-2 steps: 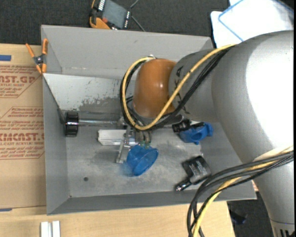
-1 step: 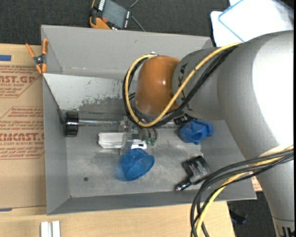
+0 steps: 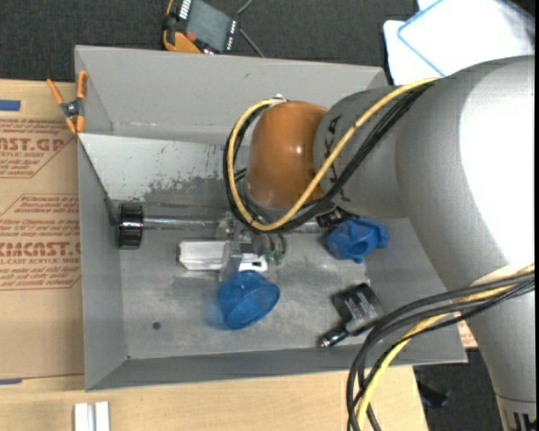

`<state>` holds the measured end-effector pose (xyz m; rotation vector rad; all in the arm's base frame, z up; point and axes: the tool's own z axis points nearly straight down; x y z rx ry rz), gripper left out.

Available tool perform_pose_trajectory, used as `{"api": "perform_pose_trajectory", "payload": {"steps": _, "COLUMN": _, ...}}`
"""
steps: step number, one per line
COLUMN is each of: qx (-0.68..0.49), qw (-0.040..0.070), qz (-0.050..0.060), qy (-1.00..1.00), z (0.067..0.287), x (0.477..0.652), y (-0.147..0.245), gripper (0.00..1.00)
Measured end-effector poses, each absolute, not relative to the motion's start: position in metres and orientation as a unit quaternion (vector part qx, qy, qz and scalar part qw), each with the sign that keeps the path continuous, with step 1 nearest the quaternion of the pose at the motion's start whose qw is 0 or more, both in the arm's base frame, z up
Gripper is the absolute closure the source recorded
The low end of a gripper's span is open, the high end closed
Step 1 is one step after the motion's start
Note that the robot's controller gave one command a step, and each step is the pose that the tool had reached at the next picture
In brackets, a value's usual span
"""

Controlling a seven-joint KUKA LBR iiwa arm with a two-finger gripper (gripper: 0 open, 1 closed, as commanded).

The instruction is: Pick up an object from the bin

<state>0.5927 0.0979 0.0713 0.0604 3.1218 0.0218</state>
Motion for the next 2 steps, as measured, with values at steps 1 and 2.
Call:
{"api": "perform_pose_trajectory", "payload": {"steps": 1, "qx": 0.019, "qw": 0.002, "qz": 0.006, "qy": 1.0, "z": 0.089, "x": 0.588, "y": 0.098, "gripper": 1.0}}
{"api": "perform_pose_trajectory", "payload": {"steps": 2, "qx": 0.019, "qw": 0.007, "qz": 0.007, "qy": 1.0, "z": 0.118, "x": 0.591, "y": 0.098, "gripper": 1.0}}
